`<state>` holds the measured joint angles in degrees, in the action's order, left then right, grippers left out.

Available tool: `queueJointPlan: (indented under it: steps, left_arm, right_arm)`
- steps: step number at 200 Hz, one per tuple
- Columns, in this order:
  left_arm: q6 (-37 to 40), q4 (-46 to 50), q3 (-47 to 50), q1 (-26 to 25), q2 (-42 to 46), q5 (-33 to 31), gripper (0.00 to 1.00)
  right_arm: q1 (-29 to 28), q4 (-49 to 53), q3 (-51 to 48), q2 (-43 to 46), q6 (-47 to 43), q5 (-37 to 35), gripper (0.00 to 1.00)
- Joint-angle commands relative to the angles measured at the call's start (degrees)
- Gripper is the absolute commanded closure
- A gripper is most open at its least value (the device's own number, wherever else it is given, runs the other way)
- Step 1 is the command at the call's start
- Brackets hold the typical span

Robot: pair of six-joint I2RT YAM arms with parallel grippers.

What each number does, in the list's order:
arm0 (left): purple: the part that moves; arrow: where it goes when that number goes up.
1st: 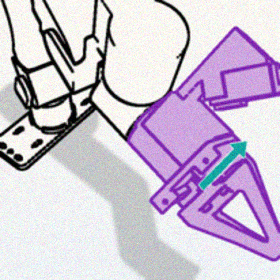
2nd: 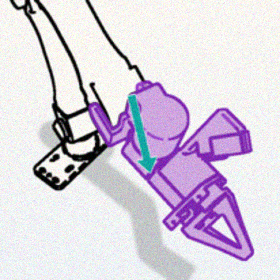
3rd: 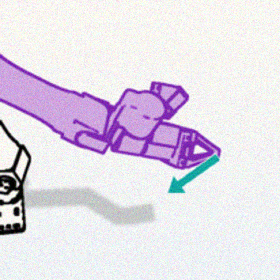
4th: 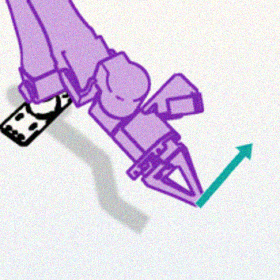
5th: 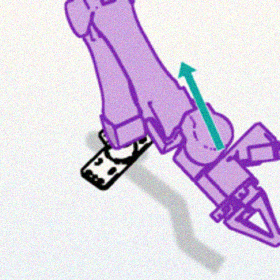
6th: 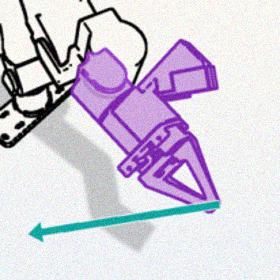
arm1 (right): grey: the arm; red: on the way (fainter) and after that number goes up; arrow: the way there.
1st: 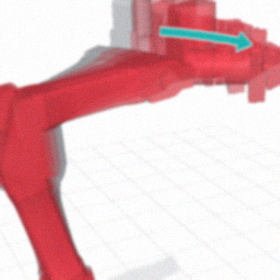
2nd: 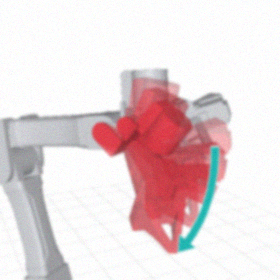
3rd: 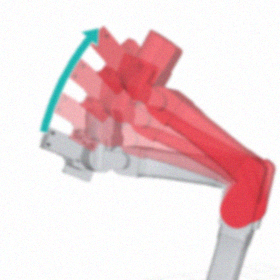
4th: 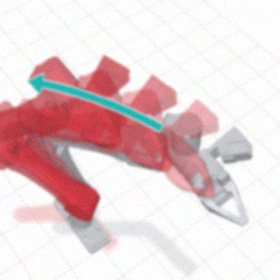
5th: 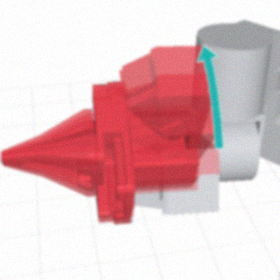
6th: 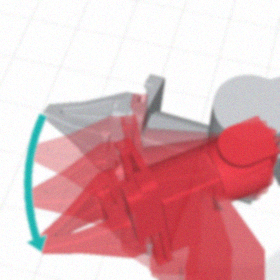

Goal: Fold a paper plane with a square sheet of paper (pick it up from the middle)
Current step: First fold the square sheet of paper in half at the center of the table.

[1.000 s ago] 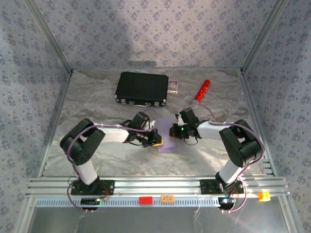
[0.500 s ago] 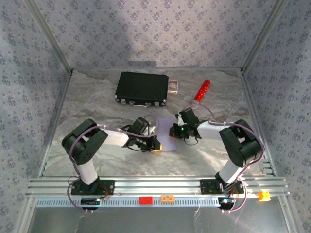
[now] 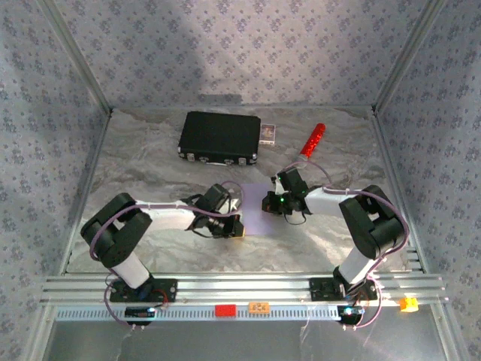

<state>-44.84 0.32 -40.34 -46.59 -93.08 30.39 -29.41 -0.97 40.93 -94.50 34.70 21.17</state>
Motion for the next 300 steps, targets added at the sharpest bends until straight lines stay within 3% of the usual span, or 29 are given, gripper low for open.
queueJointPlan:
  steps: [1, 55, 98, 147, 234, 300]
  left_arm:
    - [-0.3, -0.9, -4.3, 2.0, -1.0, 0.7, 0.99]
    - [0.3, -2.6, -10.9, 6.5, -8.8, 4.4, 0.97]
    - [-0.3, -6.2, -9.0, 7.2, -13.4, 4.5, 0.97]
    - [1.6, -1.8, -6.2, 7.5, -11.4, -1.0, 0.97]
    - [1.0, -1.5, -17.4, 8.4, -15.3, 1.4, 0.97]
    - [-0.1, -3.3, -15.5, 9.6, -18.4, 0.8, 0.97]
  right_arm:
    - [-0.2, 11.4, -1.7, -2.9, -0.8, -5.5, 1.00]
    - [-0.1, 11.0, -2.0, -2.8, -0.6, -5.7, 1.00]
    - [-0.2, 10.8, -2.3, -2.7, -0.5, -5.7, 1.00]
    - [-0.1, 10.9, -2.3, -2.1, -0.4, -5.8, 1.00]
    - [-0.1, 10.9, -2.1, -2.2, -0.5, -5.4, 1.00]
    - [-0.1, 11.0, -2.3, -1.9, -0.6, -5.6, 1.00]
